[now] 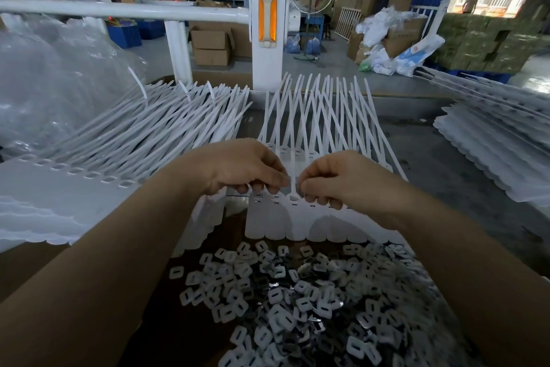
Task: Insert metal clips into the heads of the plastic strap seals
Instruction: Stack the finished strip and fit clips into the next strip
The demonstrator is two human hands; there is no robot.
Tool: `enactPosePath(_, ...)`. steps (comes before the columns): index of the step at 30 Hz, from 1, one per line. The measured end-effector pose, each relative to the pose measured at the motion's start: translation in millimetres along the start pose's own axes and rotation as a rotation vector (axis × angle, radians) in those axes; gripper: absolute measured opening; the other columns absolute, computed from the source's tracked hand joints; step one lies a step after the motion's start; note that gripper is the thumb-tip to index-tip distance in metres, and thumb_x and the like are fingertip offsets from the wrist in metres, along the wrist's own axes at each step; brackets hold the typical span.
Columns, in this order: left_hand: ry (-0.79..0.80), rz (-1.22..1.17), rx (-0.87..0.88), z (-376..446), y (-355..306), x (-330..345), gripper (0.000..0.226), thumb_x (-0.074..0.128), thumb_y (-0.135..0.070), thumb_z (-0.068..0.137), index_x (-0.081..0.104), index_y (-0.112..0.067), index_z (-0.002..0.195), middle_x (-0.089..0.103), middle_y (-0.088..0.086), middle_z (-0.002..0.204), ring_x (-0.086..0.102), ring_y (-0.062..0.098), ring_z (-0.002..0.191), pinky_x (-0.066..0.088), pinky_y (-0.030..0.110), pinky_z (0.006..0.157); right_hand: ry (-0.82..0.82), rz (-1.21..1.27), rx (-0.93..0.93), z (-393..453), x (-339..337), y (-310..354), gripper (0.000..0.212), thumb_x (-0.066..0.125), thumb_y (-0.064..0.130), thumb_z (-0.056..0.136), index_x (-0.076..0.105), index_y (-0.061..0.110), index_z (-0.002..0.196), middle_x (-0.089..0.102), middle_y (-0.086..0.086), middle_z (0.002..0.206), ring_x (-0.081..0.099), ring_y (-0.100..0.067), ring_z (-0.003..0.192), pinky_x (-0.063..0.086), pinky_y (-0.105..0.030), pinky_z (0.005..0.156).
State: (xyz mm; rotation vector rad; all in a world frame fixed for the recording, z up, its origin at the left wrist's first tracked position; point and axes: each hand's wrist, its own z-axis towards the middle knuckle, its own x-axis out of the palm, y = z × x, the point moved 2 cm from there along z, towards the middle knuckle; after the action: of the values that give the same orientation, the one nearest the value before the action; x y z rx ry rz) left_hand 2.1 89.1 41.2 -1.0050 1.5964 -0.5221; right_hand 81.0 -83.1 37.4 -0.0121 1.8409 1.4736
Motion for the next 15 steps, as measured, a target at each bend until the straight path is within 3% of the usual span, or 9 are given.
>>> enactPosePath(5, 0.085, -0.052, 0.025, 0.1, -4.7, 5.2, 0.007, 0.071, -0.023, 0.086, 0.074, -0.018, 0.091, 0.073, -0.005, 0.078, 0.055, 0.001, 0.056, 0.040, 0.012, 0.047, -0.054, 0.177, 0.074, 1.7, -4.4, -5.1, 0.007, 0.065, 0.011, 0.090, 0.072, 0.011, 0.089, 0.073, -0.001, 0.073, 0.057, -0.002, 0.055, 0.044, -0.017, 0.050)
enactPosePath(15, 0.023, -0.108, 0.031, -0.9, -8.7, 7.5, 0.009, 0.070, -0.022, 0.086, 0.073, -0.015, 0.082, 0.071, -0.003, 0.074, 0.052, 0.002, 0.055, 0.038, 0.013, 0.047, -0.120, 0.118, 0.016, 1.2, -2.2, -5.0, 0.013, 0.061, 0.007, 0.091, 0.071, 0.015, 0.088, 0.073, 0.001, 0.072, 0.058, -0.003, 0.057, 0.044, -0.016, 0.050)
